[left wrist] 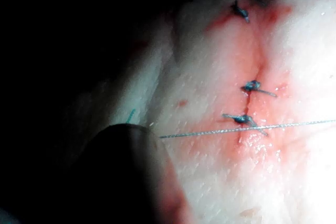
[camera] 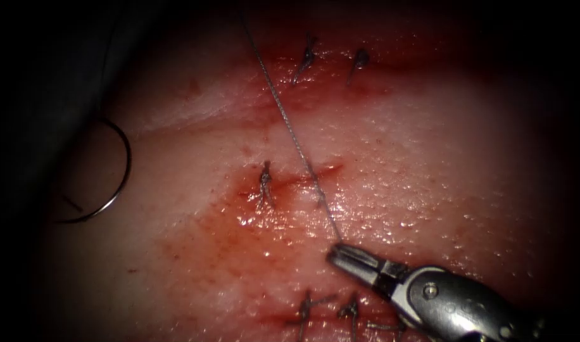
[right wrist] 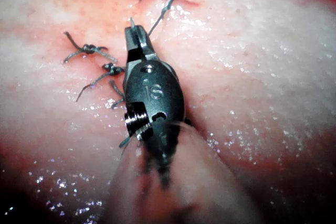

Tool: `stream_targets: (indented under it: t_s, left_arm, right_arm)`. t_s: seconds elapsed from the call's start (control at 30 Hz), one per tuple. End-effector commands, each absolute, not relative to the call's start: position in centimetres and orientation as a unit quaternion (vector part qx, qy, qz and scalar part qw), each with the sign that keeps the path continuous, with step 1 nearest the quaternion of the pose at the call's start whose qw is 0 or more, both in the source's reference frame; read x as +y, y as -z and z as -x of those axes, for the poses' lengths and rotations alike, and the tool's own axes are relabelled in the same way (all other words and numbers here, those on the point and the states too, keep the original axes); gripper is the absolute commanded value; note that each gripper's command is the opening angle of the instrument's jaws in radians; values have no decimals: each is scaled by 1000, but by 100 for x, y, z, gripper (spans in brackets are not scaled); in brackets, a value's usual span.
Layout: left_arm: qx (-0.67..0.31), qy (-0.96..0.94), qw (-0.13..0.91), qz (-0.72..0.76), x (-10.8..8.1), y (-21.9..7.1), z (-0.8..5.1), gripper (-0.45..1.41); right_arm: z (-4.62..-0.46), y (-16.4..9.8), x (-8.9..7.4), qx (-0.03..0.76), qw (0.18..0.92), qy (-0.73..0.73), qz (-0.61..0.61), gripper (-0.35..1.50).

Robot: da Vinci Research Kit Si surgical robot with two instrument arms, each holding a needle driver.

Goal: Wound Closure

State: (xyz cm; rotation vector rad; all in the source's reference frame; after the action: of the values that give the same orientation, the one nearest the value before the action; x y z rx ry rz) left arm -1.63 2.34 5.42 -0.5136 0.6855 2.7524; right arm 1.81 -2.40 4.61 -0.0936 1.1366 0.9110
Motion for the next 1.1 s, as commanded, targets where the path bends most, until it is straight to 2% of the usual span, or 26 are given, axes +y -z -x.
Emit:
stream_targets:
  t_s: [0.03, 0.57, 0.9, 0.93, 0.97, 1.0, 1.07, 1.1]
  left_arm:
    - [240, -945, 132, 178, 243, -546, 169, -45]
    - [272, -940, 137, 156, 278, -591, 157, -45]
    - [275, -938, 143, 155, 250, -588, 164, -45]
    - [272, -938, 144, 157, 245, -583, 165, -45]
    - [272, -938, 144, 157, 245, -583, 165, -45]
    - [265, -939, 143, 166, 233, -571, 170, -45]
    - [256, -942, 137, 171, 216, -556, 176, -45]
    - [249, -944, 128, 177, 196, -539, 182, -45]
  right_arm:
    - [-188, -469, -246, 520, 745, -416, 41, -35]
    - [-181, -495, -299, 479, 774, -415, -6, -35]
    - [-195, -486, -276, 525, 757, -389, -11, -35]
    - [-195, -487, -273, 533, 752, -388, -10, -16]
    - [-195, -487, -273, 533, 752, -388, -10, -16]
    - [-192, -489, -268, 546, 743, -386, -9, 24]
    - [-190, -492, -263, 550, 740, -386, -10, 59]
    - [-187, -495, -258, 550, 740, -387, -11, 89]
